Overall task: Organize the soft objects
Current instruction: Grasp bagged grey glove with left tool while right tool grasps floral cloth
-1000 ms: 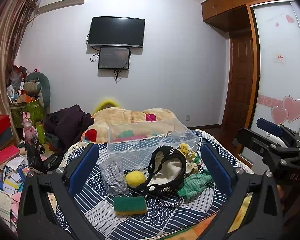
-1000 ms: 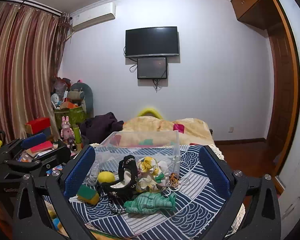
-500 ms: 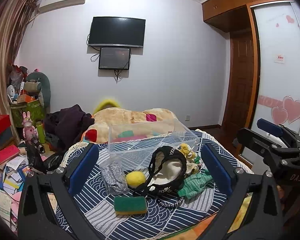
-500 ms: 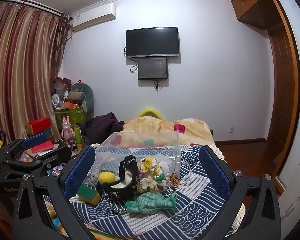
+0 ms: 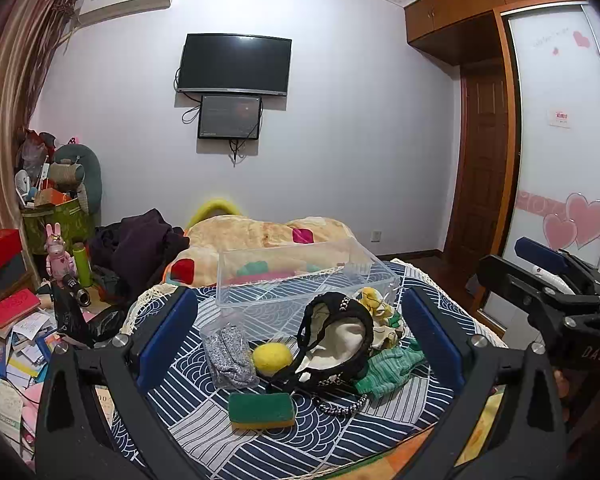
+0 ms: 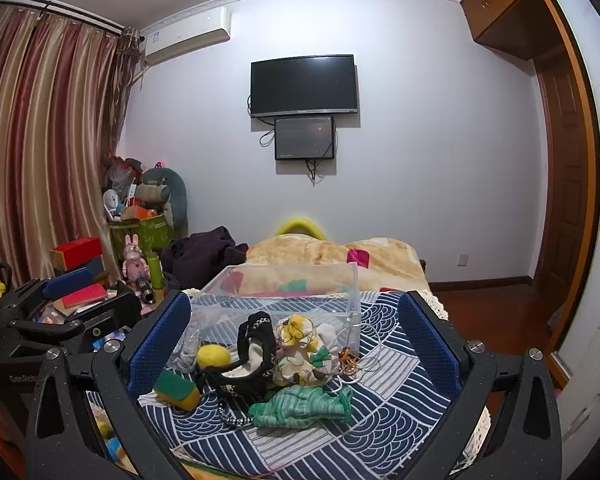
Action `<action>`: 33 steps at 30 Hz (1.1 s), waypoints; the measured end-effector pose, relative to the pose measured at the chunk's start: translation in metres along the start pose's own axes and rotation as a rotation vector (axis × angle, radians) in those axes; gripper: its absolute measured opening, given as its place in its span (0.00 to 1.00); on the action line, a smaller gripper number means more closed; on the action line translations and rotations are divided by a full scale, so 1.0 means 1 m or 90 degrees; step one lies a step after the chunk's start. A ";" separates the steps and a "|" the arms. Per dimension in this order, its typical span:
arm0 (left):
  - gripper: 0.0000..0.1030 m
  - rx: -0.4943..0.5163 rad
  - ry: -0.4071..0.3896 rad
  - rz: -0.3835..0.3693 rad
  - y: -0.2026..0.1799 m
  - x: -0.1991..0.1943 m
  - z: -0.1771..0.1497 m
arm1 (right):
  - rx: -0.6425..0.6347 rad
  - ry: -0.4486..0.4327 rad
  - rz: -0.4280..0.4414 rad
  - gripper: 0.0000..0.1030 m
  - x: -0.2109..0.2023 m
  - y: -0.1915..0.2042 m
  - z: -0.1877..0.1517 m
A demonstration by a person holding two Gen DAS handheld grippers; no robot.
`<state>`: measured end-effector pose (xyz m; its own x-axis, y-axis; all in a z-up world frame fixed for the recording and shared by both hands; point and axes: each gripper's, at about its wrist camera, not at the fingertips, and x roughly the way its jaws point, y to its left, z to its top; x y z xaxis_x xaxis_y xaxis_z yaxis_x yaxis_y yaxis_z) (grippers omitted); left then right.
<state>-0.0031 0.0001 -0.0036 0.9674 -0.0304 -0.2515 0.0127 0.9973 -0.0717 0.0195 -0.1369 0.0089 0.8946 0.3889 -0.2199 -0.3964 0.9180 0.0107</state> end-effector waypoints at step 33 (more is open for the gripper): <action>0.63 -0.053 0.180 0.047 0.074 0.110 -0.045 | 0.070 0.202 0.049 0.63 0.103 -0.045 -0.046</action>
<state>0.0930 0.0678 -0.0795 0.8564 0.0127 -0.5162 -0.0869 0.9890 -0.1198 0.1200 -0.1412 -0.0590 0.7476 0.4290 -0.5070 -0.4198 0.8968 0.1397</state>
